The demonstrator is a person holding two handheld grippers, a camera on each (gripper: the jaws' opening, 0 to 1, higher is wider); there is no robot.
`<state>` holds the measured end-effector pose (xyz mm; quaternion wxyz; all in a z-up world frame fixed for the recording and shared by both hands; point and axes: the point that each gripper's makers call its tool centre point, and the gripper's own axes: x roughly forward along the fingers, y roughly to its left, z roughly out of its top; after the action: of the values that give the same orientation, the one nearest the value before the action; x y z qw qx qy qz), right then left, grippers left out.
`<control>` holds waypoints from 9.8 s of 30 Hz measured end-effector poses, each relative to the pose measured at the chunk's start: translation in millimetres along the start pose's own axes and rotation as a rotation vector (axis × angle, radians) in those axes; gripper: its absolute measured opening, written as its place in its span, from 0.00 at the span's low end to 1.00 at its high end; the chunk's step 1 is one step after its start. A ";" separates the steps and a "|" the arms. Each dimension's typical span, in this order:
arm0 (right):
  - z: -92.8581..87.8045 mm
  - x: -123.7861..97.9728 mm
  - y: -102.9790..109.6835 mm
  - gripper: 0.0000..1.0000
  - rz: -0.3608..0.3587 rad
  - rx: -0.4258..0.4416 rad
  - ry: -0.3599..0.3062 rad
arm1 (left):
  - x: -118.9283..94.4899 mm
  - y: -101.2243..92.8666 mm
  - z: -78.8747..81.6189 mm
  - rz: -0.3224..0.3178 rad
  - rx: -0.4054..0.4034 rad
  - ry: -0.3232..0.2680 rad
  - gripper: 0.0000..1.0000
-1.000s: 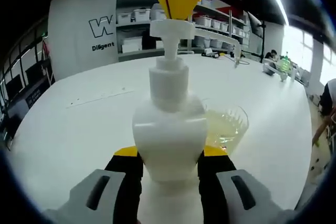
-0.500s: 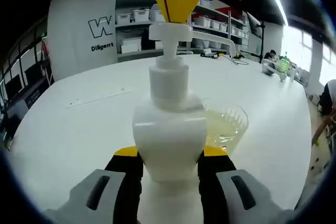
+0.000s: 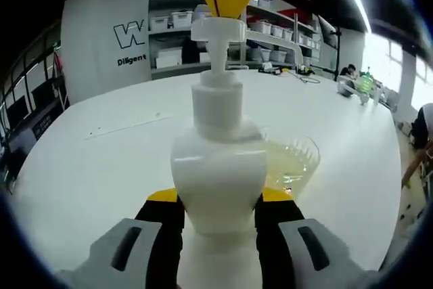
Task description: Hold the bottle steady, press the pump all the way down and release, and repeat the specified number of times to dispense into the cup
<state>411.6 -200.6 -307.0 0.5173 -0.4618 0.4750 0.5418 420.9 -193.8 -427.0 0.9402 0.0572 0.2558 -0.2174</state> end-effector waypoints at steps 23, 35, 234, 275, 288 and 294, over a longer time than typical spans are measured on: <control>1.3 3.0 -7.6 0.00 0.008 -0.027 0.067 | -0.3 -0.4 -1.2 -0.001 0.003 0.006 0.39; -0.4 10.6 1.4 0.00 0.002 -0.026 0.082 | -1.8 -0.8 -3.6 -0.002 0.004 0.009 0.39; -11.2 2.6 -5.5 0.00 -0.010 -0.008 0.156 | 1.2 -7.5 -23.4 -0.035 0.022 0.061 0.37; -10.6 1.3 -3.7 0.00 -0.030 0.001 0.093 | 2.3 -8.3 -27.2 -0.042 0.030 0.081 0.37; -9.2 1.3 -4.7 0.00 -0.041 0.003 0.091 | 1.9 -7.7 -29.1 -0.037 0.029 0.086 0.37; -7.4 1.3 -7.2 0.00 -0.050 -0.005 0.067 | 1.8 -7.5 -29.9 -0.038 0.030 0.089 0.37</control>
<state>418.9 -207.7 -309.4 0.5133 -0.4925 0.4789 0.5144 405.3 -194.6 -453.7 0.9227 0.0762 0.2949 -0.2365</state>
